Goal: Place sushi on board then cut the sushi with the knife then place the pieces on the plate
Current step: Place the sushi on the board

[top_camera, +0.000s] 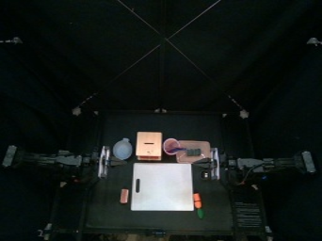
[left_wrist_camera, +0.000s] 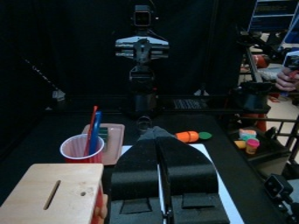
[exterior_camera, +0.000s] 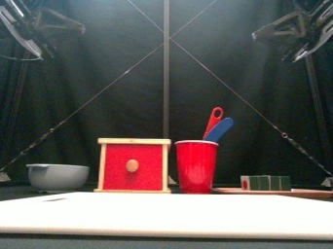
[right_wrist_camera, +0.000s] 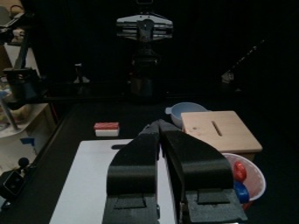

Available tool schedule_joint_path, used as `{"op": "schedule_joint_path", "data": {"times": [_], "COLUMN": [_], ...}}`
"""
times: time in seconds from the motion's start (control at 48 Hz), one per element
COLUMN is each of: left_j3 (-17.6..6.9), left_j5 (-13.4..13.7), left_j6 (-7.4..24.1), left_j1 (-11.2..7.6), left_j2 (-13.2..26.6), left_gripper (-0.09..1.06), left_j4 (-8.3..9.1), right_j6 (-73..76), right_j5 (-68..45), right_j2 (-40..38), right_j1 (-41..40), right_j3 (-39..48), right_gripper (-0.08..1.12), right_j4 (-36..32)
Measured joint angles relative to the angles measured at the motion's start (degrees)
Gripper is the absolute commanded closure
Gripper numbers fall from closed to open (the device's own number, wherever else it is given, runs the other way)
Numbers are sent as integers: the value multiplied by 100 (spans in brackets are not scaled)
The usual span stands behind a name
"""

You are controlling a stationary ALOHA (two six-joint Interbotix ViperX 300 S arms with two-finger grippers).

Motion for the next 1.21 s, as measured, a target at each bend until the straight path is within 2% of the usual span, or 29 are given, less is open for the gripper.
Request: {"op": "schedule_joint_path", "data": {"times": [0.104, 0.375, 0.75, 0.958, 1.104, 1.208], "left_j3": [0, 0, 88, 97, 97, 97], "left_j5": [-176, -255, -281, -281, -281, -281], "left_j6": [9, 35, 44, 44, 44, 35], "left_j1": [9, 18, 26, 53, 62, 62], "left_j2": [105, 378, 571, 571, 571, 571], "left_gripper": [100, 98, 97, 97, 97, 97], "left_j4": [0, 0, 0, 0, 0, 0], "right_j6": [88, 220, 193, 132, 132, 123], "right_j5": [18, 589, 3577, 4008, 4017, 4017], "right_j2": [0, 35, 255, 659, 1063, 1424], "right_j1": [-88, -580, -1626, -1960, -1969, -1969], "right_j3": [0, -35, -589, -686, -729, -826], "right_gripper": [100, 100, 98, 82, 65, 47], "right_j4": [26, 308, 334, 158, -88, -290]}}
